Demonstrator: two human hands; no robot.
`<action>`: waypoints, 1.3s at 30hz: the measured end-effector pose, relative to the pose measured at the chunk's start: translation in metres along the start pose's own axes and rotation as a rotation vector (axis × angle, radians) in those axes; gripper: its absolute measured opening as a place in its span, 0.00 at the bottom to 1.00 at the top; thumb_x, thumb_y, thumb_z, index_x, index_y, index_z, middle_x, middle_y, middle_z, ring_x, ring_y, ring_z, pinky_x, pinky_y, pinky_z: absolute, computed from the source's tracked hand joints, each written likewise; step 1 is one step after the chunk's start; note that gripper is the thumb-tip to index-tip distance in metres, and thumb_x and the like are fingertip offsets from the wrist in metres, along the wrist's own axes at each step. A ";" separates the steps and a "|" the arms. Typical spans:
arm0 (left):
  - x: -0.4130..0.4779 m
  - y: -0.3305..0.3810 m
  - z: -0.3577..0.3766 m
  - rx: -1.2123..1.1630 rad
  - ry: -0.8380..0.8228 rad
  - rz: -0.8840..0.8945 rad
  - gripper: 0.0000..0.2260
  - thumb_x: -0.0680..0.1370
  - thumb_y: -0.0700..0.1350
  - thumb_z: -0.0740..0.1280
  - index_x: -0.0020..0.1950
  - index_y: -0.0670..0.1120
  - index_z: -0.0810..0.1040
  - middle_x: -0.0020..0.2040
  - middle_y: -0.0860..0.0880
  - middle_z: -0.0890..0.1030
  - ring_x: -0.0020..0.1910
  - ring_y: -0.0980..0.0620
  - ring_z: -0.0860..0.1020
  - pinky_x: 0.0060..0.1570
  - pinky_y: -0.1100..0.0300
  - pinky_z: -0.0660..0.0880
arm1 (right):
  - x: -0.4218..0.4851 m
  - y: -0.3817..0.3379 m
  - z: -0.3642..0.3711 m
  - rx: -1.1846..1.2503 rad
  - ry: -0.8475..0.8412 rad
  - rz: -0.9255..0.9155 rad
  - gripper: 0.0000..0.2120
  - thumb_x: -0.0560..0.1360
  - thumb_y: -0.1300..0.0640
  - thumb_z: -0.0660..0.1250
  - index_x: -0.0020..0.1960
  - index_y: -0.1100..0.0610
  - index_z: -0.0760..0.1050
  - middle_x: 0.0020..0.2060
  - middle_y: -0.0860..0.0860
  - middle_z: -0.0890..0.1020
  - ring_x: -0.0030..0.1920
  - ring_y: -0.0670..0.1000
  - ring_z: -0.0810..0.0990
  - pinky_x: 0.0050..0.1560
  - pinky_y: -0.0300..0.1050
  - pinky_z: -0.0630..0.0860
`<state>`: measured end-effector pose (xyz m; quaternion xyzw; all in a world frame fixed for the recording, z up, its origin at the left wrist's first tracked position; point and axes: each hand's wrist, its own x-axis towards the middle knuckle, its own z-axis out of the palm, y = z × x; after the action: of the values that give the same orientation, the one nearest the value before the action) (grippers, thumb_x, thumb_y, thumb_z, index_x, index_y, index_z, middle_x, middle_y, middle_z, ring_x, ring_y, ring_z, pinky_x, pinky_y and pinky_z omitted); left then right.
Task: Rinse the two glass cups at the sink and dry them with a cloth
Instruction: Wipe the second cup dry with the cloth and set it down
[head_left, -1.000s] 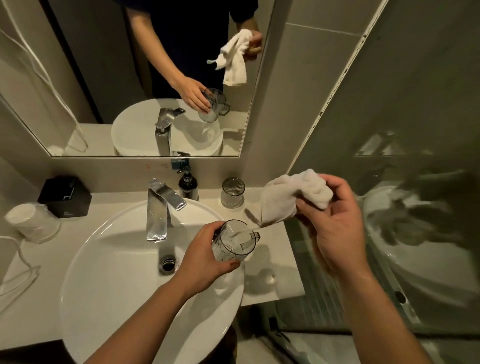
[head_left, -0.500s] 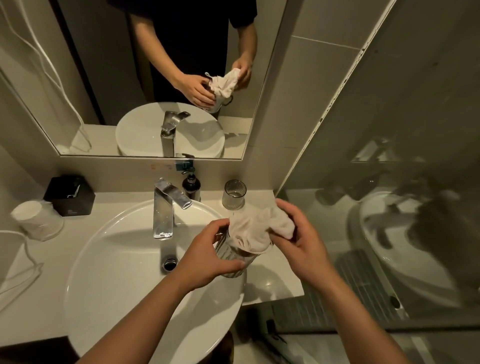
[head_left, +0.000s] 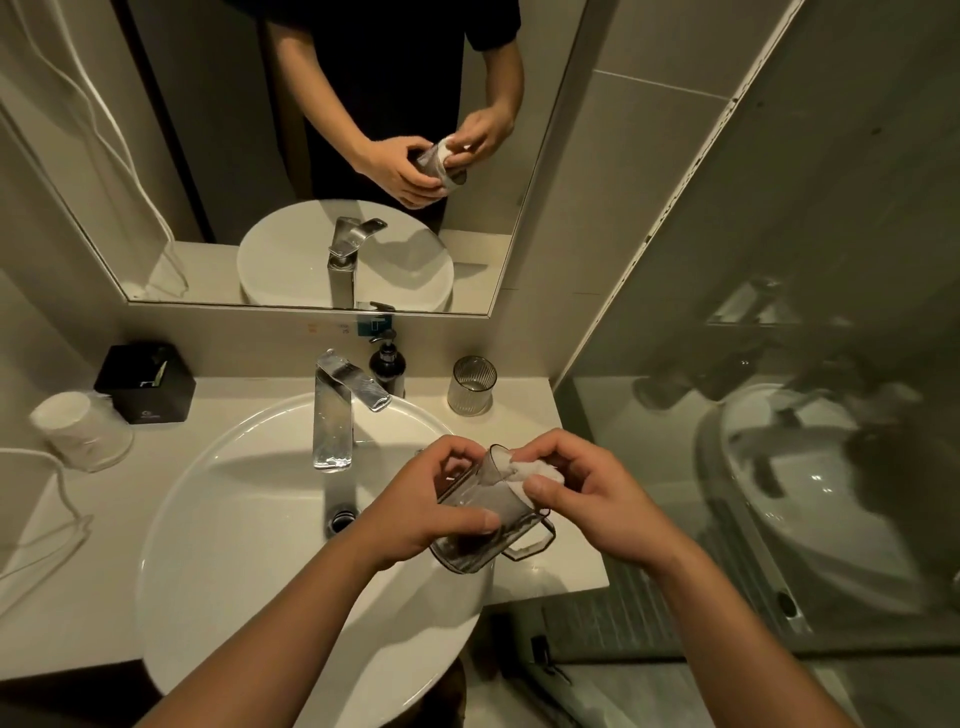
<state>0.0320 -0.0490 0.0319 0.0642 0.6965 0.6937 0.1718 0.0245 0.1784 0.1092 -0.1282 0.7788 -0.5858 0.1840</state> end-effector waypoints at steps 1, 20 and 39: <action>0.000 0.001 0.000 -0.040 -0.019 -0.009 0.30 0.64 0.48 0.83 0.63 0.50 0.77 0.61 0.44 0.82 0.60 0.45 0.83 0.62 0.44 0.80 | 0.000 -0.001 0.001 0.034 -0.013 0.000 0.07 0.77 0.56 0.71 0.55 0.51 0.81 0.52 0.55 0.84 0.52 0.53 0.82 0.50 0.52 0.79; 0.011 0.000 0.001 -0.127 -0.124 -0.040 0.22 0.68 0.52 0.78 0.60 0.49 0.82 0.59 0.38 0.82 0.56 0.45 0.82 0.60 0.46 0.80 | -0.008 0.016 0.005 0.214 0.055 0.012 0.12 0.68 0.66 0.78 0.45 0.59 0.76 0.56 0.59 0.86 0.59 0.58 0.84 0.52 0.53 0.84; 0.013 0.021 0.009 0.506 -0.115 0.139 0.34 0.68 0.68 0.74 0.72 0.59 0.75 0.57 0.54 0.80 0.58 0.54 0.78 0.62 0.48 0.76 | -0.020 0.027 0.022 0.376 0.334 -0.026 0.05 0.72 0.52 0.74 0.48 0.51 0.84 0.58 0.58 0.85 0.62 0.61 0.83 0.59 0.55 0.80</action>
<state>0.0194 -0.0359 0.0504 0.1924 0.8307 0.5028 0.1416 0.0523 0.1751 0.0802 -0.0033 0.6739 -0.7358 0.0658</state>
